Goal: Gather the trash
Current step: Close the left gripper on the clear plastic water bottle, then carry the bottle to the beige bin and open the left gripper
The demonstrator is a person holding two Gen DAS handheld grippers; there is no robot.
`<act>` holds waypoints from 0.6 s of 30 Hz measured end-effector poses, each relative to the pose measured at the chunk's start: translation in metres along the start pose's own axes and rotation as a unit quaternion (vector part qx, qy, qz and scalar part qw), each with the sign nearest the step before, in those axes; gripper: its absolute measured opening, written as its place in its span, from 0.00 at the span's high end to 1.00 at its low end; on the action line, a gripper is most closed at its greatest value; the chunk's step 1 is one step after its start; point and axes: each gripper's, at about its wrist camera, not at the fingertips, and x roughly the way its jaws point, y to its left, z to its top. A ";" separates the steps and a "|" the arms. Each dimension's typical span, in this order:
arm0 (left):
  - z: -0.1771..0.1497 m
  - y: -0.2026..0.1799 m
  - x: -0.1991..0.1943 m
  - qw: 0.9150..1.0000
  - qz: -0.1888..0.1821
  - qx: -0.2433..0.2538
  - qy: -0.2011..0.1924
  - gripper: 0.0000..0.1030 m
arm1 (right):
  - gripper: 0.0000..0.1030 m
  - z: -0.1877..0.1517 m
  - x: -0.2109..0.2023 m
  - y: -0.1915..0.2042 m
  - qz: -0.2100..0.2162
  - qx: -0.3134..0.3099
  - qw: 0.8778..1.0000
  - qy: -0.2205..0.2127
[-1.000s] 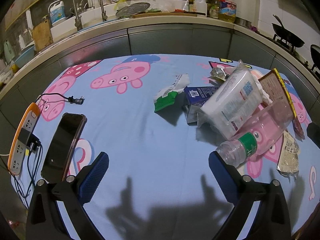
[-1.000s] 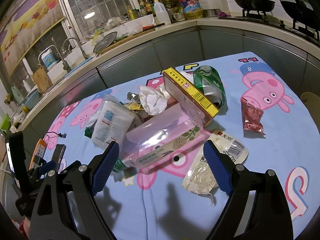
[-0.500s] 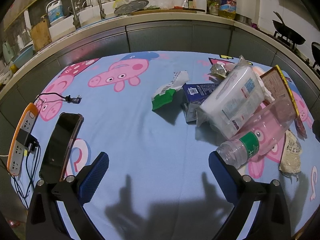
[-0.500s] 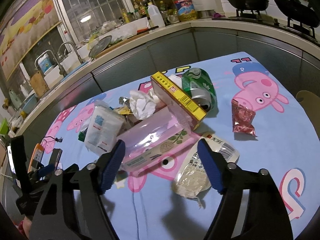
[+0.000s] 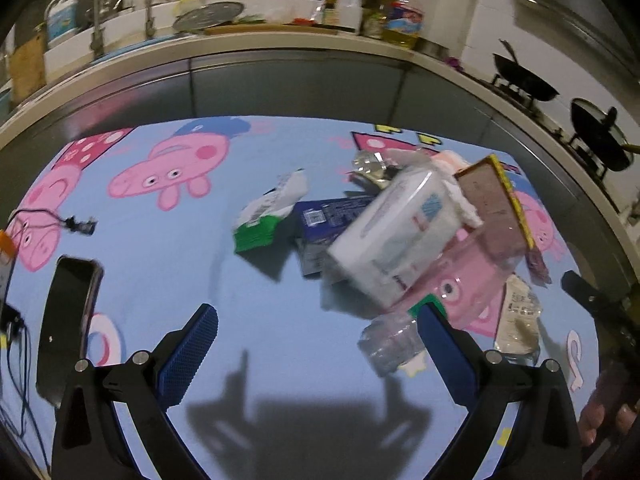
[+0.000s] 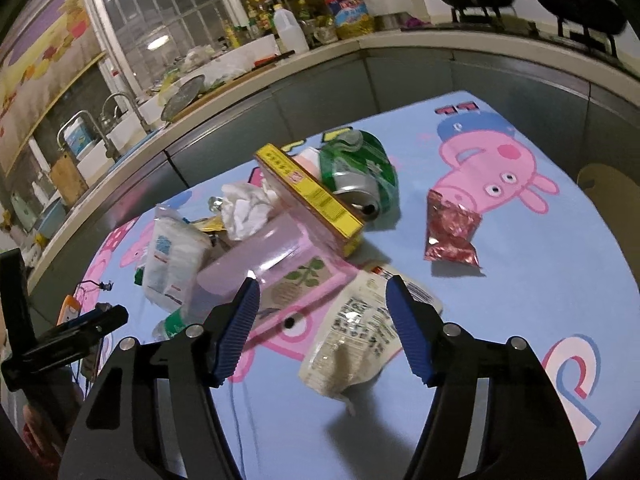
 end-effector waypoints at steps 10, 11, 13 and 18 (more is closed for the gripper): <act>-0.004 -0.068 0.024 0.994 -0.063 0.086 0.018 0.03 | 0.28 -0.016 0.017 -0.041 0.006 0.054 0.997 0.048; -0.002 -0.077 0.026 0.993 -0.065 0.096 0.017 0.03 | 0.28 -0.018 0.018 -0.041 0.006 0.053 0.997 0.051; 0.005 -0.096 0.029 0.990 -0.059 0.124 0.008 0.03 | 0.28 -0.022 0.020 -0.039 0.005 0.045 0.997 0.056; 0.013 -0.142 0.037 0.977 -0.036 0.210 -0.021 0.03 | 0.27 -0.034 0.036 -0.025 -0.010 -0.002 0.997 0.079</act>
